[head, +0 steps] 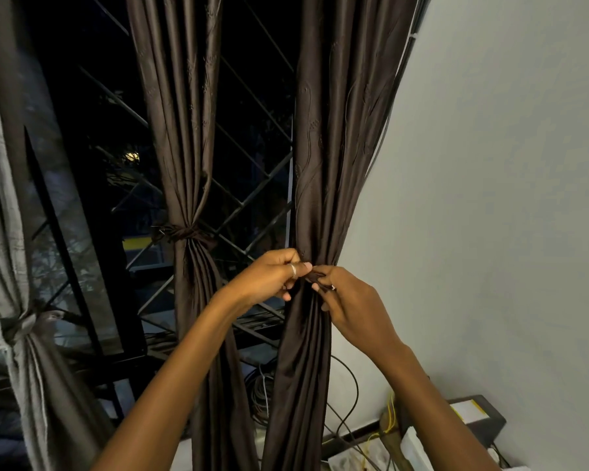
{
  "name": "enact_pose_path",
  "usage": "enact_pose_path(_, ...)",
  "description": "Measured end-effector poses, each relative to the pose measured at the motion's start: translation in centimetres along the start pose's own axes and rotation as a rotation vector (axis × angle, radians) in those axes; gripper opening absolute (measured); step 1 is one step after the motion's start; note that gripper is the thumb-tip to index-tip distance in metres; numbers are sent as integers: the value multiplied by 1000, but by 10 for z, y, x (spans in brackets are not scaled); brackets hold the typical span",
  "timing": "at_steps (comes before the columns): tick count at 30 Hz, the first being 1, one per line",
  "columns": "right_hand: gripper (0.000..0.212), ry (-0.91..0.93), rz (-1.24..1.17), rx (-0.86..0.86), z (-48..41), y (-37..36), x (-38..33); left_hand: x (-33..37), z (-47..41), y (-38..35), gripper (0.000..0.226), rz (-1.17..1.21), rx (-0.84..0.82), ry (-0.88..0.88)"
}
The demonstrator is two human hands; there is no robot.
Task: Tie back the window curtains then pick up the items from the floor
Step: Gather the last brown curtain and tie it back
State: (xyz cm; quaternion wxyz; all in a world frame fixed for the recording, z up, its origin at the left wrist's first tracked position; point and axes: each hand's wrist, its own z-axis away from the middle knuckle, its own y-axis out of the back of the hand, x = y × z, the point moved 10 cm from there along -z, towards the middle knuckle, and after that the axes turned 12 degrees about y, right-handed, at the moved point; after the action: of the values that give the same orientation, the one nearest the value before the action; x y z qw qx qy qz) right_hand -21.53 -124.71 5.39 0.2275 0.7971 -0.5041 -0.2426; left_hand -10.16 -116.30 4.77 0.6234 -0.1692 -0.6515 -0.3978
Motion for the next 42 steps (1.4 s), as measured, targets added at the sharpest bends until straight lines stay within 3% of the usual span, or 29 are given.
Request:
enact_pose_path(3, 5, -54, -130, 111, 2, 5, 9, -12, 5, 11, 30, -69, 208, -92)
enact_pose_path(8, 4, -448, -357, 364, 28, 5, 32, -33, 29, -1, 34, 55, 408, -163)
enact_pose_path(12, 3, -605, -548, 478, 53, -13, 29, -36, 44, -11, 37, 118, 509, -206)
enact_pose_path(19, 2, -648, -528, 465, 55, -12, 21, -45, 57, -15, 35, 282, 576, -164)
enact_pose_path(25, 5, -677, -496, 466, 57, -5, 26, -40, 59, -14, 35, 242, 598, -184)
enact_pose_path(30, 7, -745, -418, 607, 70, 21, 46, -38, 58, 3, 34, 212, 636, -202)
enact_pose_path(36, 3, -757, -409, 561, 68, 19, 50, -41, 56, 5, 35, 231, 639, -178)
enact_pose_path(42, 14, -787, -392, 526, 69, 14, 52, -42, 56, 3, 38, 263, 652, -167)
